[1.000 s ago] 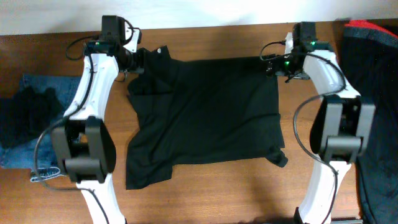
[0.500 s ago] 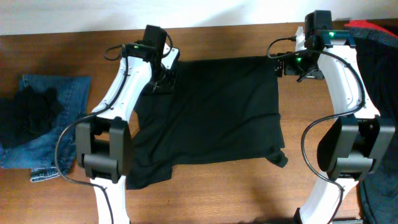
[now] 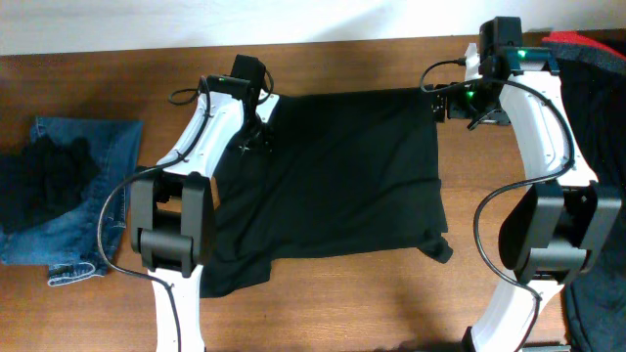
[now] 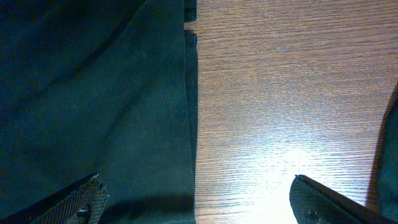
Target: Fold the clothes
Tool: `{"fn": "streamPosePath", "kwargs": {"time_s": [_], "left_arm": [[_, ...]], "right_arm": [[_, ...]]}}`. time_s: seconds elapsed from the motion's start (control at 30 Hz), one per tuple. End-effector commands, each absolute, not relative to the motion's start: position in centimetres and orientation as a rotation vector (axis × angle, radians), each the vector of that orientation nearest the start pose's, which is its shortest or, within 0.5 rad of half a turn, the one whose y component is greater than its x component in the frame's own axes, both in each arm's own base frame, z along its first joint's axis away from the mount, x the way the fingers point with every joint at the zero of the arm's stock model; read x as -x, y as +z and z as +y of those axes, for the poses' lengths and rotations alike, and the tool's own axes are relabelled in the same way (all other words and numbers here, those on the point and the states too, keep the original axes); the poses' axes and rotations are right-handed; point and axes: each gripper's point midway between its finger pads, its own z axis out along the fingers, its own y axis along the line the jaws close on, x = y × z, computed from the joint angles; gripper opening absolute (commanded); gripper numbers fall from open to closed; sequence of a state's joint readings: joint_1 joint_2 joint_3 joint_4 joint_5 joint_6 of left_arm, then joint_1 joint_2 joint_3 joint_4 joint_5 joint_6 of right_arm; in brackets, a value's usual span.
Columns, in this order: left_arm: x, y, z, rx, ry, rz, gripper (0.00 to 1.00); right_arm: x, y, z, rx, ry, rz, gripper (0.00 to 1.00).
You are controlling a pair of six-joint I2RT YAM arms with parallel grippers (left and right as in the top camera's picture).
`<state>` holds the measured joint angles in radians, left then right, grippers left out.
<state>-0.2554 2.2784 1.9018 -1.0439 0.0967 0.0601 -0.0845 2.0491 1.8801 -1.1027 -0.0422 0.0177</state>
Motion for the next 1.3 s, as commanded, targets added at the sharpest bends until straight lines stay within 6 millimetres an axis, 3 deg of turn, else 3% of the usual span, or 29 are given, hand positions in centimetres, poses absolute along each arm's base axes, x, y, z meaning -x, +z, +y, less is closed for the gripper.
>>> {"fn": "streamPosePath", "kwargs": {"time_s": [0.0,0.03,0.17,0.27,0.33,0.4,0.6,0.83,0.93,1.17,1.27], "left_arm": [[-44.6,2.9,-13.4,-0.494,-0.124,3.018,0.01],[-44.3,3.0,-12.8,-0.491,-0.083,3.033,0.01],[-43.2,3.6,-7.1,-0.248,0.35,3.098,0.01],[-41.4,4.0,-4.4,-0.006,0.495,3.15,0.01],[-40.3,4.2,-3.3,0.136,0.525,3.188,0.01],[-39.9,4.3,-2.6,0.171,0.534,3.201,0.01],[-40.9,4.1,-1.0,0.291,0.513,3.159,0.06],[-42.0,5.0,4.3,0.489,0.72,3.02,0.09],[-42.5,4.9,6.2,0.563,0.712,2.987,0.09],[-43.7,4.9,7.9,0.627,0.691,2.922,0.09],[-43.5,4.6,6.1,0.563,0.542,3.008,0.0]], "right_arm": [[-46.5,13.2,-3.6,-0.133,0.025,2.835,0.99],[-46.5,13.2,-3.6,-0.133,0.025,2.835,0.99],[-46.5,13.2,-3.6,-0.123,0.023,2.835,0.99],[-46.5,13.2,-3.6,-0.123,0.023,2.835,0.99],[-46.5,13.1,-3.6,-0.123,0.023,2.837,0.99],[-46.4,13.1,-3.6,-0.123,0.023,2.839,0.99],[-46.0,13.0,-3.5,-0.087,0.02,2.858,0.99],[-46.0,13.0,-3.5,-0.087,0.02,2.858,0.99],[-46.0,13.0,-3.5,-0.087,0.02,2.858,0.99],[-45.8,12.9,-3.5,-0.087,0.021,2.866,0.98],[-45.5,12.8,-3.5,-0.088,0.023,2.881,0.99]]}}
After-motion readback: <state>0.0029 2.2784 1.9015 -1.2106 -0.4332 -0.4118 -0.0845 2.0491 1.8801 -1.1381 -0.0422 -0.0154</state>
